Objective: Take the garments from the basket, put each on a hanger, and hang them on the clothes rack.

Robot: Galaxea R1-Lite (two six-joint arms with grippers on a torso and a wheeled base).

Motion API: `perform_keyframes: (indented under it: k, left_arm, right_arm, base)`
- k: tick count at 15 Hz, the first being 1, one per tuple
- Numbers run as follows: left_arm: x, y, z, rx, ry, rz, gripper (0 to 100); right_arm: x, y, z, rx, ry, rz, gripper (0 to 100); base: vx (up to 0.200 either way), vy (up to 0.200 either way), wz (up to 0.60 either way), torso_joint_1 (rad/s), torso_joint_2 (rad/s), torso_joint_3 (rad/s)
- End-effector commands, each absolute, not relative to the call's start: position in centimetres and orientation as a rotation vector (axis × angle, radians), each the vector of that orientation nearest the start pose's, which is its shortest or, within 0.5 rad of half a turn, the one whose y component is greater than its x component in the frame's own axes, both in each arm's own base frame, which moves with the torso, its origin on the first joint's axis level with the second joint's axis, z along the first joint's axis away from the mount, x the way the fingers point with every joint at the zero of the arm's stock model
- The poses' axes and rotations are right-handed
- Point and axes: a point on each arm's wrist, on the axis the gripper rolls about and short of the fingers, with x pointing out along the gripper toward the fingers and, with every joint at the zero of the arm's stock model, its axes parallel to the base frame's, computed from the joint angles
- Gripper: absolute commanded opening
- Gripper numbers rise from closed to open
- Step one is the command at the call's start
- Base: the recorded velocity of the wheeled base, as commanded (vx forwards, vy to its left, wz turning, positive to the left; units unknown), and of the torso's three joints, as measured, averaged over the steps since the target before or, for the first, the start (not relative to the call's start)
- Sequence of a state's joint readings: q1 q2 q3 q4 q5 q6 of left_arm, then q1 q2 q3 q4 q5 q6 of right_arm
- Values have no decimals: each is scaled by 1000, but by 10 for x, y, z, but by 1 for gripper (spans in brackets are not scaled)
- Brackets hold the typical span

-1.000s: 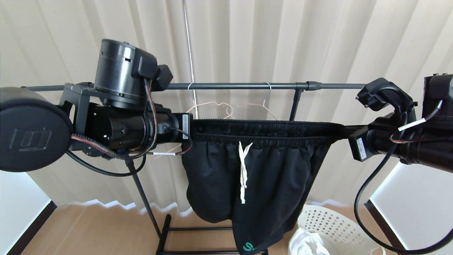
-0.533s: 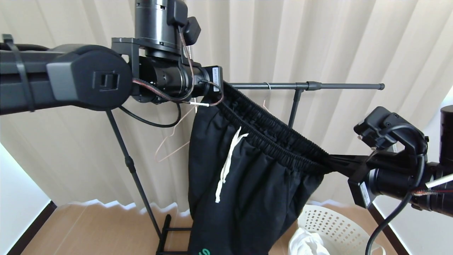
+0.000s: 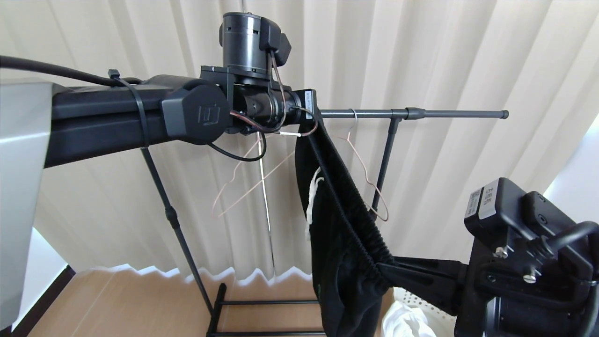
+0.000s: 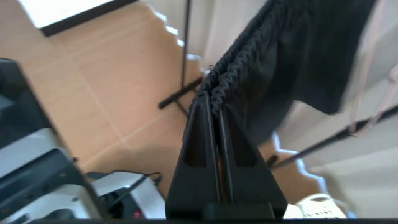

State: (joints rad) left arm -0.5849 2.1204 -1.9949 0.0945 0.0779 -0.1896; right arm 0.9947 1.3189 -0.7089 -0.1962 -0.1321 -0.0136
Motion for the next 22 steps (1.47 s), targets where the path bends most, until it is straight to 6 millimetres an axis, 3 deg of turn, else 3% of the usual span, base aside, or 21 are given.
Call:
perform_keyframes:
  k: [1,6,8,11,14,16,18,21,22]
  left_arm:
    - [372,-244,280,-109,269,-484,0]
    - [370,-244,281,-108,272,-485,0]
    - [361,-237,290,-98,297,-480,0]
    - [330,-206,305,-36,454,-436,0]
    - [291,-179,307,60,568,-426,0]
    - [258,-161,297,97,622,-429,0]
    - [225,-153,279,138,695,-460,0]
    - [189,-166,245,205,745,-566,0]
    - [185,-170,240,214,751,-583,0]
  right_arm:
    - [110,185,208,-243,377,901,0]
    - [110,185,211,-221,373,894,0]
    - [115,176,210,-230,375,797,0]
    - [157,151,209,-205,392,521,0]
    - [207,149,221,-167,380,370,0]
    - [242,158,228,-155,362,317,0]
    - [279,182,227,-157,349,262,0]
    - [317,207,221,-147,326,236,0]
    - [321,210,220,-145,322,236,0]
  base:
    - [0,0,0,0,0,0]
    - [0,0,0,0,0,0]
    - [0,0,0,0,0,0]
    - [0,0,0,0,0,0]
    - [0,0,0,0,0,0]
    - [0,0,0,0,0,0]
    - [0,0,0,0,0,0]
    - [0,0,0,0,0,0]
    - [0,0,0,0,0,0]
